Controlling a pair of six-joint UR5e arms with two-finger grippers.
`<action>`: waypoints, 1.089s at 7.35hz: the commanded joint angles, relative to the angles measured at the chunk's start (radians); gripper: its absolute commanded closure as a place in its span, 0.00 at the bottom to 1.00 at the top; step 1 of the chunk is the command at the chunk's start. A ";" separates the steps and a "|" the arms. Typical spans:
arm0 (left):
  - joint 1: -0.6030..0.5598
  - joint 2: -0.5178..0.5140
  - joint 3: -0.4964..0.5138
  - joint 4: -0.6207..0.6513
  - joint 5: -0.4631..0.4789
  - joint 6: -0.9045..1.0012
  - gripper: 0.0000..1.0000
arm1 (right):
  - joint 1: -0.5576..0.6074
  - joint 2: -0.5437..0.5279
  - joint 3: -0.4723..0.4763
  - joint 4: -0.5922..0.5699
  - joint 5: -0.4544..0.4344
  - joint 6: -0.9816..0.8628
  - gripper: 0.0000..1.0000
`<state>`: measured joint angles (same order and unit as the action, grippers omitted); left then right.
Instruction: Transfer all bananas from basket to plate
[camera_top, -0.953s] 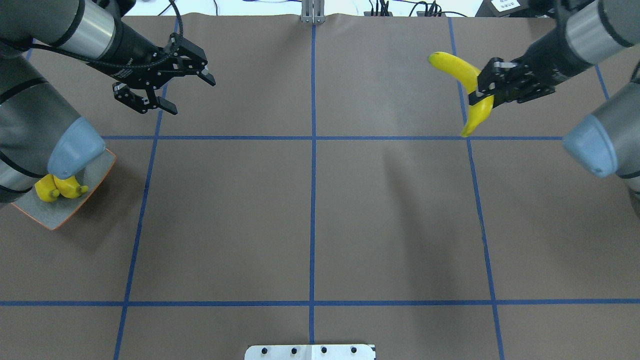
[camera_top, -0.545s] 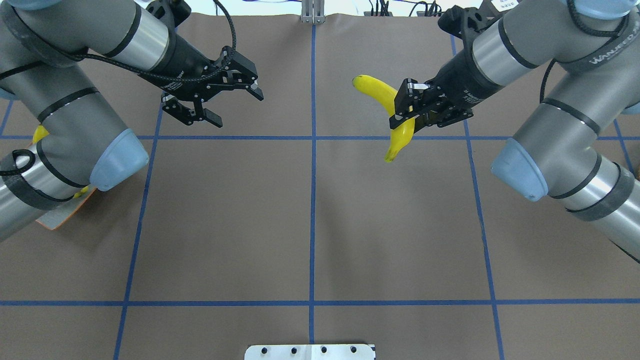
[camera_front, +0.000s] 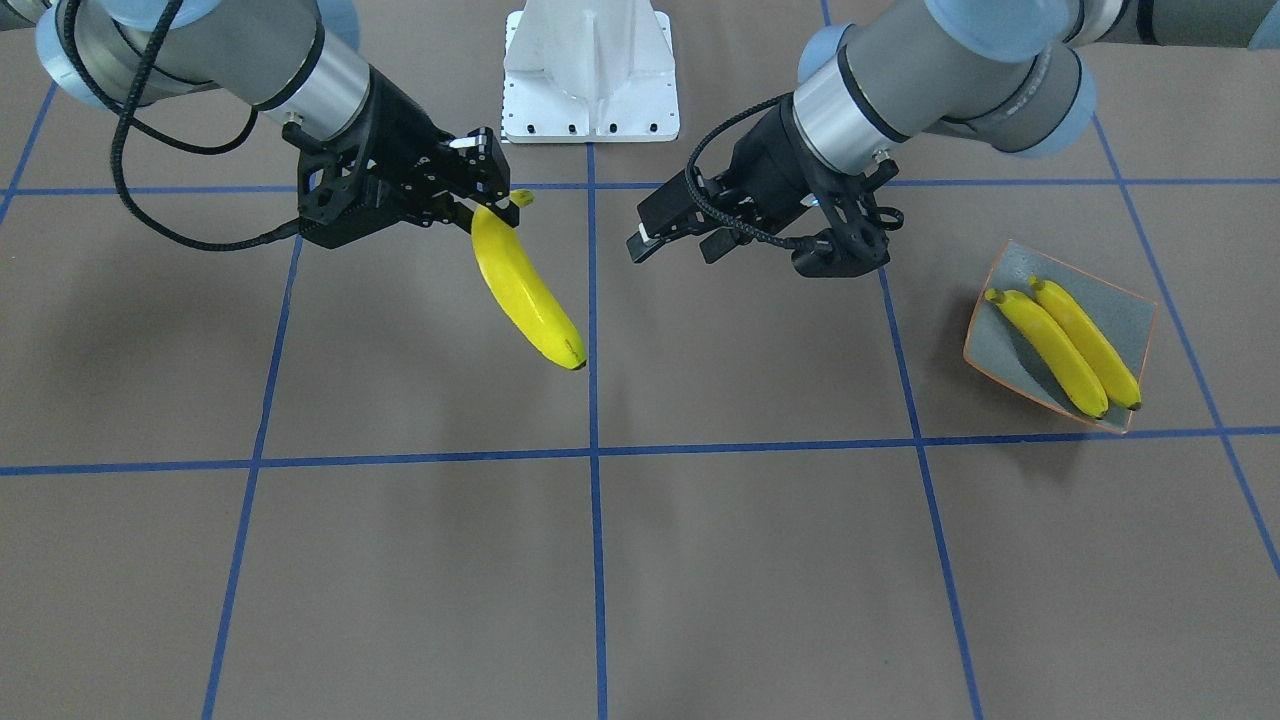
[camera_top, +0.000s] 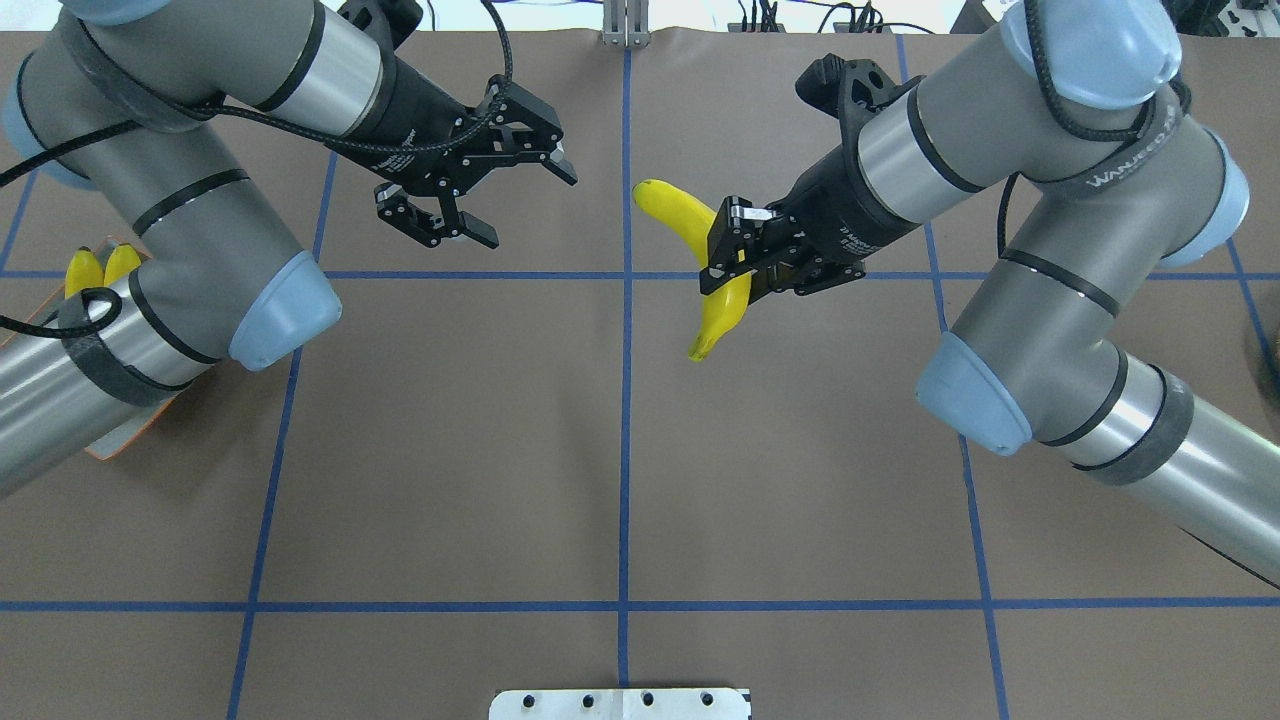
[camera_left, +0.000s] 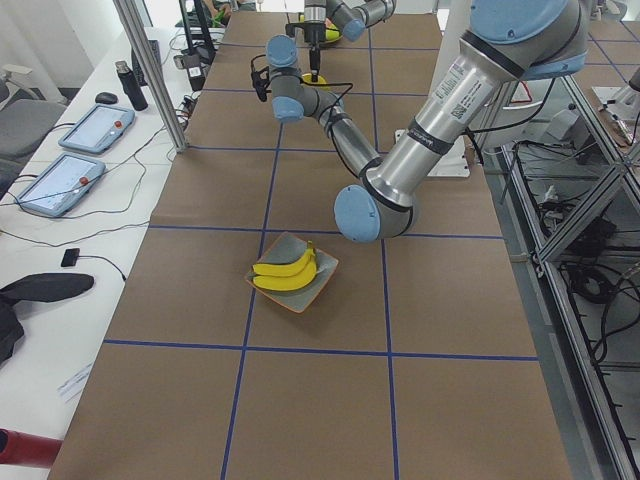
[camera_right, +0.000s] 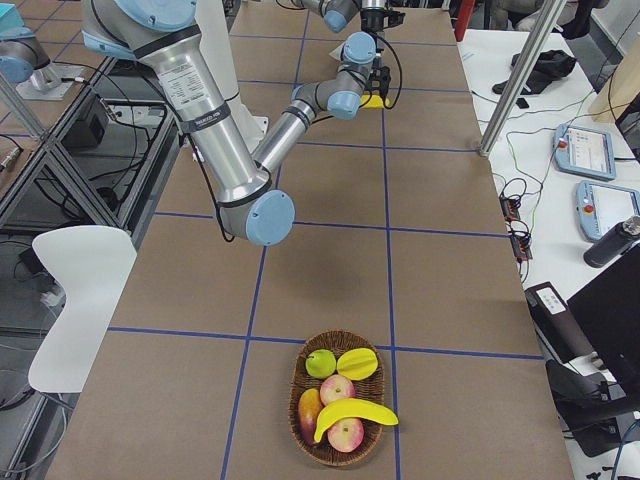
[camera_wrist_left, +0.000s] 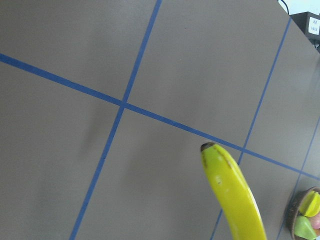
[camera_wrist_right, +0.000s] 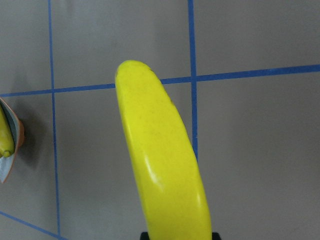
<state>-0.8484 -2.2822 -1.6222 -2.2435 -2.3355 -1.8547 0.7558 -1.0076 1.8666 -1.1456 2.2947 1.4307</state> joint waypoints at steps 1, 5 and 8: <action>0.015 -0.020 0.019 -0.057 0.053 -0.133 0.00 | -0.038 0.038 0.006 0.049 -0.114 0.107 1.00; 0.042 -0.036 0.018 -0.064 0.111 -0.276 0.00 | -0.105 0.035 0.054 0.047 -0.306 0.126 1.00; 0.054 -0.046 0.016 -0.064 0.136 -0.281 0.05 | -0.116 0.030 0.059 0.047 -0.330 0.126 1.00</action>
<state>-0.7972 -2.3227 -1.6057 -2.3078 -2.2172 -2.1327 0.6443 -0.9756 1.9220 -1.0983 1.9743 1.5569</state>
